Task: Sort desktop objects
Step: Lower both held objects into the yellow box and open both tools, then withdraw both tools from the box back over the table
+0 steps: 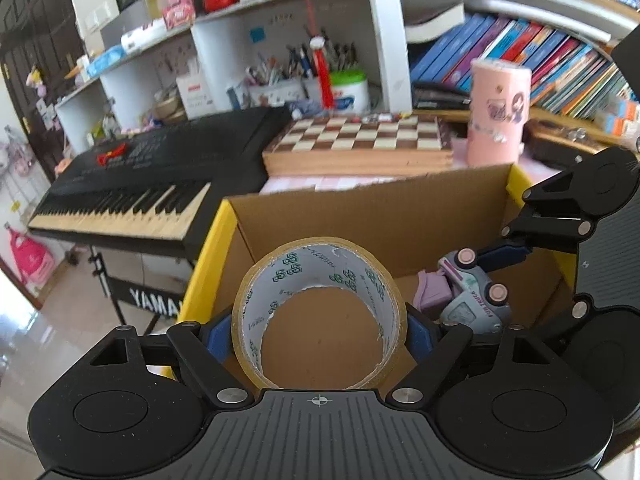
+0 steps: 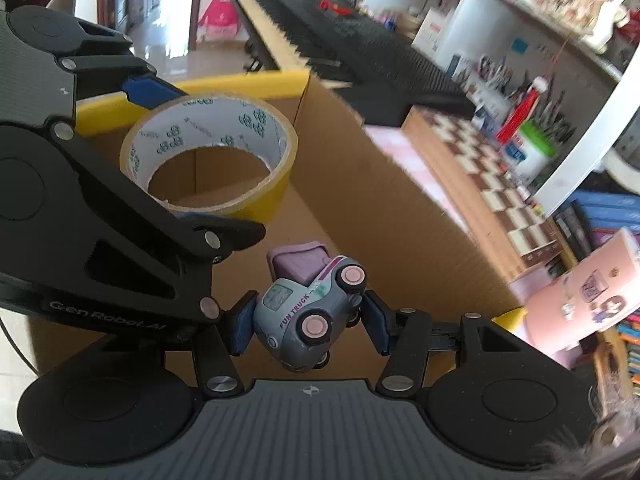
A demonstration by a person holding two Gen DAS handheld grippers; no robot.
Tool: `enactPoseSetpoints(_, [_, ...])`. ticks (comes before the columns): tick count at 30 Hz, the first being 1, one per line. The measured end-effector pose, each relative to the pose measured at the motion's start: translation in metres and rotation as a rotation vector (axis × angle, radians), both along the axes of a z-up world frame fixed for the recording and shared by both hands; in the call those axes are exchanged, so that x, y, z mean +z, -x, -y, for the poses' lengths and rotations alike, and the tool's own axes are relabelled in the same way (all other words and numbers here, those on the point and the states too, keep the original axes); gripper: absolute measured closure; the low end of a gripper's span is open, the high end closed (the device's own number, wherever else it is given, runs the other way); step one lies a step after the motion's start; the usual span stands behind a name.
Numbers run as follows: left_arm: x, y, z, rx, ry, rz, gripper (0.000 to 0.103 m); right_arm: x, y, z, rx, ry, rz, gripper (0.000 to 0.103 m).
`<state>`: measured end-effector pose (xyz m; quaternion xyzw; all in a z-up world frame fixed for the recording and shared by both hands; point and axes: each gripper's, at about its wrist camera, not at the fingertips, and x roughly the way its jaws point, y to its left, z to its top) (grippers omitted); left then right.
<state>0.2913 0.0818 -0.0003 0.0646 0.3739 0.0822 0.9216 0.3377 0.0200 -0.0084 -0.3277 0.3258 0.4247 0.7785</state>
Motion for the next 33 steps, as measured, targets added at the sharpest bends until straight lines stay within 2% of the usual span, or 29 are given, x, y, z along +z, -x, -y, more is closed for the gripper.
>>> enactPoseSetpoints(5, [-0.008,-0.005,-0.005,0.03,0.007,-0.045,0.019,-0.002,-0.004,-0.005,0.054,0.046,-0.051,0.05])
enactPoseSetpoints(10, [-0.013,-0.007,-0.007,0.046,0.026,-0.065,0.018,-0.004,-0.001,-0.009,0.105,0.089,-0.055,0.05])
enactPoseSetpoints(12, [-0.013,-0.007,-0.007,0.053,0.017,-0.068,0.017,-0.004,-0.001,-0.01,0.113,0.097,-0.044,0.046])
enactPoseSetpoints(14, [-0.012,-0.007,-0.007,0.059,0.013,-0.067,0.015,-0.003,-0.001,-0.01,0.116,0.088,-0.035,0.033])
enactPoseSetpoints(17, [-0.006,-0.004,-0.006,0.064,0.0,-0.048,0.013,0.001,0.0,-0.008,0.112,0.065,-0.021,0.025])
enactPoseSetpoints(20, [0.005,0.003,-0.003,0.068,-0.019,-0.006,0.007,0.005,0.001,-0.001,0.091,0.03,0.005,0.025])
enactPoseSetpoints(27, [0.041,0.031,0.009,0.043,-0.001,0.115,0.004,0.037,0.01,0.036,-0.048,-0.13,0.043,0.025])
enactPoseSetpoints(33, [0.069,0.063,0.011,0.039,0.029,0.22,0.003,0.073,0.04,0.071,-0.165,-0.282,0.075,0.027])
